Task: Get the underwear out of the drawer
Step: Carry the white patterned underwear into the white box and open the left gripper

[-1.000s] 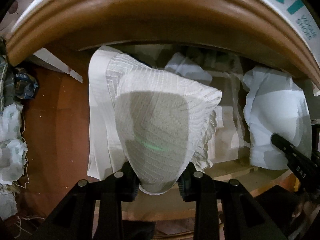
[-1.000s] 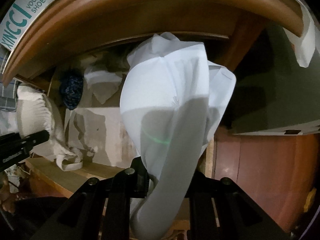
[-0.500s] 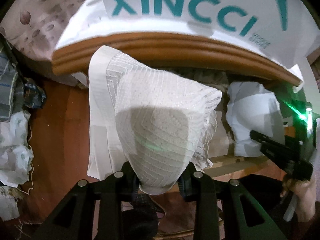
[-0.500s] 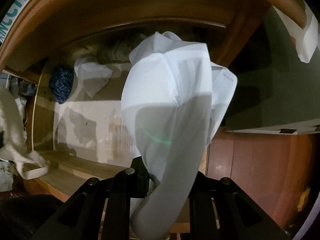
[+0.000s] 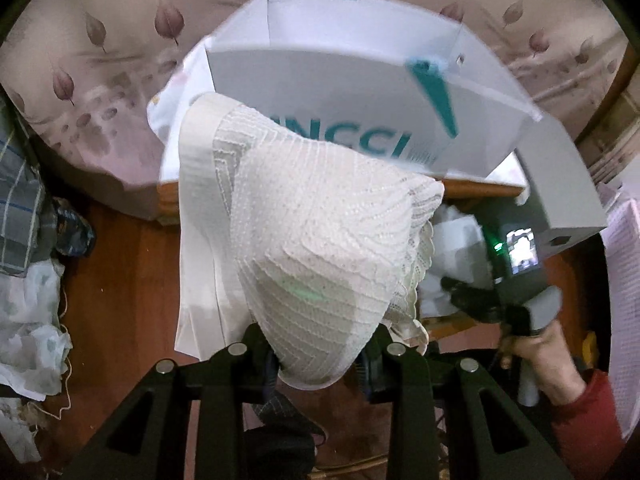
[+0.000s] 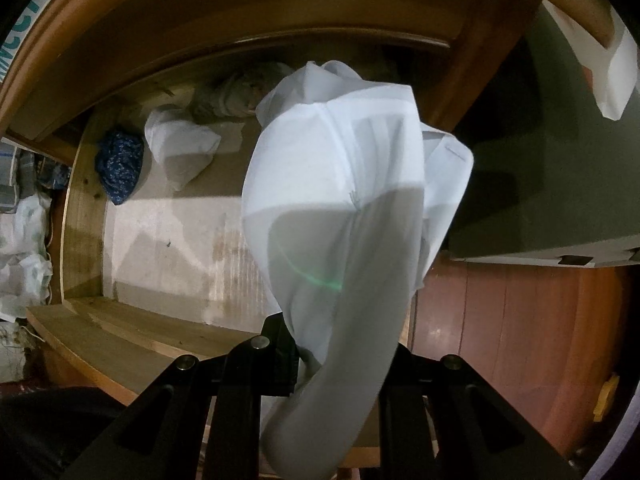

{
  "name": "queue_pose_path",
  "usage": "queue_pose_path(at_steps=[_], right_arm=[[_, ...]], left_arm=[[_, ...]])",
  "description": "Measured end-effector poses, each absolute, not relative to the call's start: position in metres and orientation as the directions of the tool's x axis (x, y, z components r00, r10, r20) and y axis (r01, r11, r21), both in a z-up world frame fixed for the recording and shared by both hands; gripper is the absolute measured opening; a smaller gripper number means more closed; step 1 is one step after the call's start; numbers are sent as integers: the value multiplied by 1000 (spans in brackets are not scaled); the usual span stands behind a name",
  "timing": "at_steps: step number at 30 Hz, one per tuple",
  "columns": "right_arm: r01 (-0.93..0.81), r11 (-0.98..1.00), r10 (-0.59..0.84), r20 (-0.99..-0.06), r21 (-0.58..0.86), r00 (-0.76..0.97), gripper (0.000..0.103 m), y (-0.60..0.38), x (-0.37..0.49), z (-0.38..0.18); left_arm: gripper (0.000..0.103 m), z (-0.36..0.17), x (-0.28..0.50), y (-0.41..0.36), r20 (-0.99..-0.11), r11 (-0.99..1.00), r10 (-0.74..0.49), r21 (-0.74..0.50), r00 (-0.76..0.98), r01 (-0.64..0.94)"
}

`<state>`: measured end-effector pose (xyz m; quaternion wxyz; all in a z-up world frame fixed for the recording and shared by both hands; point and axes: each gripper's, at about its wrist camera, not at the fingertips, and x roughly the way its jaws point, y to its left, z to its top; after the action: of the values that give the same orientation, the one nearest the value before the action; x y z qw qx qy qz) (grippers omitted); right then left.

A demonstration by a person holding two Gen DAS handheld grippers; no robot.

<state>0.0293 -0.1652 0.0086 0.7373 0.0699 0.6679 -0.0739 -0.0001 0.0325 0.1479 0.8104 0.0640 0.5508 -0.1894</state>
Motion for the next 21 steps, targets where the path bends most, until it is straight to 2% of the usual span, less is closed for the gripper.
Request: queue_pose_path(at_steps=[7, 12, 21], right_arm=[[188, 982, -27, -995, -8, 96, 14, -163, 30, 8], [186, 982, -33, -995, -15, 96, 14, -163, 29, 8], [174, 984, -39, -995, -22, 92, 14, -163, 28, 6]], left_arm=[[30, 222, 7, 49, -862, 918, -282, -115, 421, 379], [31, 275, 33, 52, -816, 931, -270, -84, 511, 356], [31, 307, 93, 20, -788, 918, -283, -57, 548, 392]])
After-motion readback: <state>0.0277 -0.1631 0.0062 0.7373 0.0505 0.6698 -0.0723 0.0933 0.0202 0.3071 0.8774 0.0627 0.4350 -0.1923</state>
